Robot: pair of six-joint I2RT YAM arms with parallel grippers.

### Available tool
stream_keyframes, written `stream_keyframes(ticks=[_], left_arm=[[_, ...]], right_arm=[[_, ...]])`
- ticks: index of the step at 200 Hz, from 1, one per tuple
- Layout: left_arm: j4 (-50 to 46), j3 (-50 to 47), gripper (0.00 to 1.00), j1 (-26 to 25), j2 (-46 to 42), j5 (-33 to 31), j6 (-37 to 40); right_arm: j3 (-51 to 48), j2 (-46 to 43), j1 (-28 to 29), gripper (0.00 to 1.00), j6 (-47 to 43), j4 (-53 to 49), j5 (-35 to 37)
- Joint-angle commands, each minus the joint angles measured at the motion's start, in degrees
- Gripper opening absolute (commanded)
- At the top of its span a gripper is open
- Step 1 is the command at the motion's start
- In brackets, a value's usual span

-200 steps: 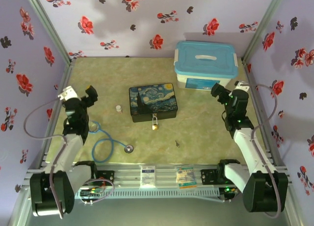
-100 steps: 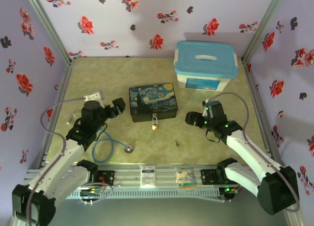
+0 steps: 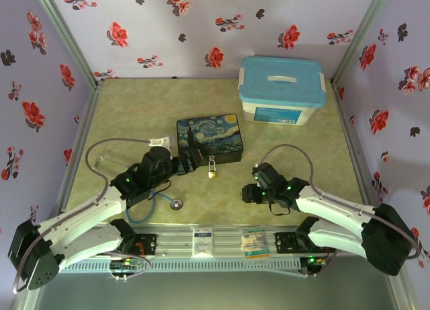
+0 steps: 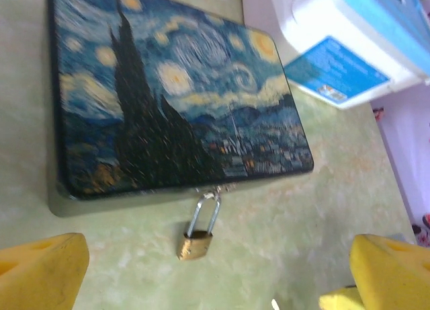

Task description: Unlock the padlock with the key

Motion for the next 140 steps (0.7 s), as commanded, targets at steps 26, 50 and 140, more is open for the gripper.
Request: stream_keyframes(ticks=[26,50,140], left_arm=[[-1.71,1.2,1.0,-4.68,-0.01,-2.13,-2.47],[-1.53,-1.67,1.0,-4.7,-2.82,-2.59,-4.37],[0.2,-4.7,1.0,-4.9,-2.4,-3.42,-5.95]], right_arm=[[4.44,6.73,3.59,0.49,-0.57,2.4,2.54],[5.57,9.16,5.42,0.51,-0.8,1.47,4.32],[7.75,14.11,9.95,0.41,-0.72,-1.68,8.94]])
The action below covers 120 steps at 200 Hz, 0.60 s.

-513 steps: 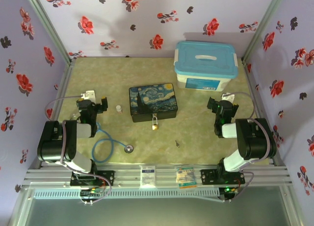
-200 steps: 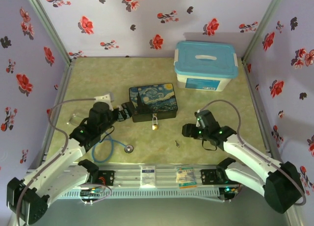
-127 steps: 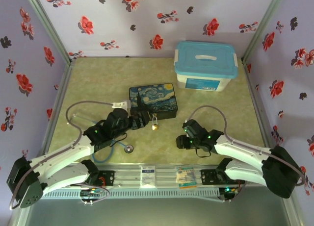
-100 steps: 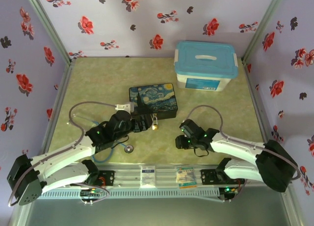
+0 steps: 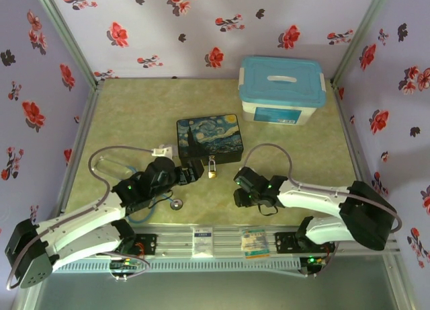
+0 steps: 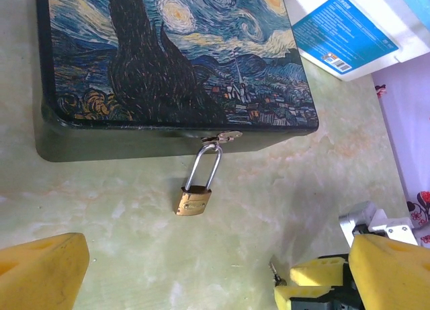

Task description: Unlock the padlock with the key

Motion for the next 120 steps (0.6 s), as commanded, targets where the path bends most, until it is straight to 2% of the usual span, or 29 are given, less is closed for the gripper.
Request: stream_keyframes(ticks=[1,68,120], left_arm=[[1.41,-0.81,1.0,-0.41,0.77,-1.4,-0.77],[2.46,-1.1,1.0,-0.44,1.17,-1.38,-1.19],[5.24,-2.55,1.0,-0.45,1.52,-1.5,-2.44]], right_arm=[[1.87,1.5,0.87,0.41,-0.61,-2.49,2.79],[2.99,3.94,2.24,0.4,-0.73,-3.25,3.18],[2.46,4.2,5.32,0.37,0.43,-5.92,6.72]])
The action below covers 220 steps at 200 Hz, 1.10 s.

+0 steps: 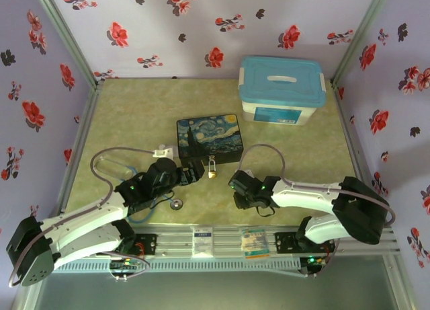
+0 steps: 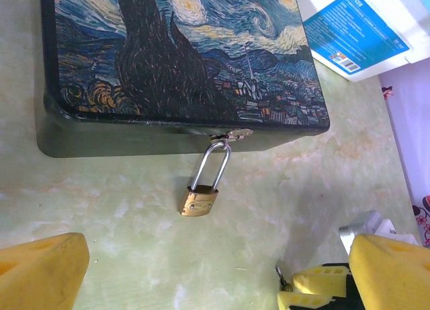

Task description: Unlock the padlock with the key

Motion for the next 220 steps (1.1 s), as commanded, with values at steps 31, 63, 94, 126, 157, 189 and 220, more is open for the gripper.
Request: stream_keyframes(ticks=[31,63,94,126,157,189,220], left_arm=[[2.71,-0.13,1.0,-0.4,1.28,-1.33,-0.75],[3.06,-0.37,1.0,-0.36,1.81,-1.28,-0.97],[3.59,-0.65,1.0,-0.42,2.07,-1.33,-1.23],[12.39,-1.98,0.99,-1.9,3.81,3.01,-0.24],[33.33,-5.45,0.93,-6.19,7.0,5.84,3.43],[39.5,-2.98,0.93,-9.76,10.8,7.9,7.57],[42.98,-3.56,0.88,-10.62,10.95,7.8,7.75]], right_arm=[[1.05,2.26,2.72,0.25,0.33,-3.27,2.62],[-0.38,1.43,2.77,0.11,0.9,0.19,1.27],[-2.8,-4.75,2.38,0.0,-0.13,3.17,-0.18],[-7.34,-16.03,-2.42,0.0,-3.23,8.19,-8.84],[-11.39,-26.81,-9.62,0.0,-3.79,14.92,-19.06],[-10.81,-31.51,-10.33,0.0,-3.34,21.64,-24.48],[-11.93,-31.81,-10.29,0.0,0.0,31.6,-29.55]])
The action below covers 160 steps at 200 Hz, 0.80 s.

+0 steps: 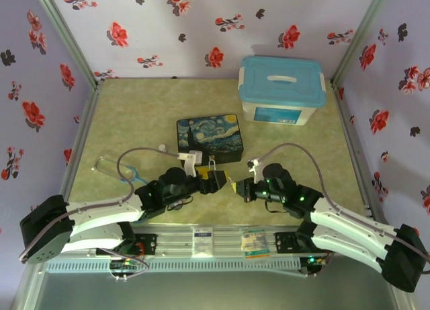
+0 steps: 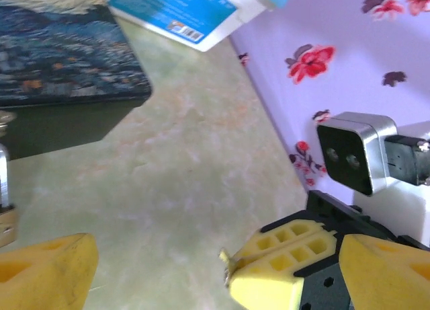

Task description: Unlock the padlock with the key

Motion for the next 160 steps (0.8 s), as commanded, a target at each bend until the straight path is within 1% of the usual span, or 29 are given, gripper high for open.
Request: stream_keyframes(ticks=[1,17,43,57,73,96,107,123,129,144,160], left_arm=[[8.42,0.97,0.88,-0.5,-0.05,0.79,2.54],[9.05,0.67,0.79,-0.54,-0.26,1.46,2.33],[7.43,1.01,0.69,-1.06,-0.55,2.23,3.36],[6.33,1.41,0.59,-1.3,-0.35,2.16,3.9],[6.47,1.44,0.45,-1.34,-0.07,2.19,3.92],[6.04,1.42,0.4,-1.43,0.13,1.41,3.74],[5.97,1.57,0.31,-1.4,0.31,1.41,4.04],[5.6,1.85,0.23,-1.45,0.2,1.39,4.34],[5.64,1.98,0.18,-1.45,0.22,1.44,4.52],[5.17,2.2,0.0,-1.47,0.09,1.45,4.83],[5.07,1.96,0.0,-1.48,-0.36,1.72,5.14]], right_arm=[[-0.94,-0.69,-0.26,0.0,2.5,11.11,-6.91],[-1.72,-0.91,-0.28,0.0,4.2,15.2,-8.19],[-1.79,-0.51,-0.21,0.0,5.5,17.45,-9.55],[-1.87,-0.41,-0.26,0.0,5.85,17.83,-9.97],[-2.02,-0.5,-0.24,0.0,6.04,18.06,-10.04],[-1.99,-0.36,-0.28,0.0,6.16,18.17,-10.21],[-2.05,-0.21,-0.21,0.0,5.98,18.05,-10.18],[-2.15,0.01,-0.21,0.0,5.95,17.87,-10.03],[-2.14,0.05,-0.21,0.0,6.04,17.91,-10.09],[-2.2,0.0,-0.21,0.0,6.35,18.06,-9.69],[-1.83,0.0,-0.22,0.01,7.01,17.87,-9.11]])
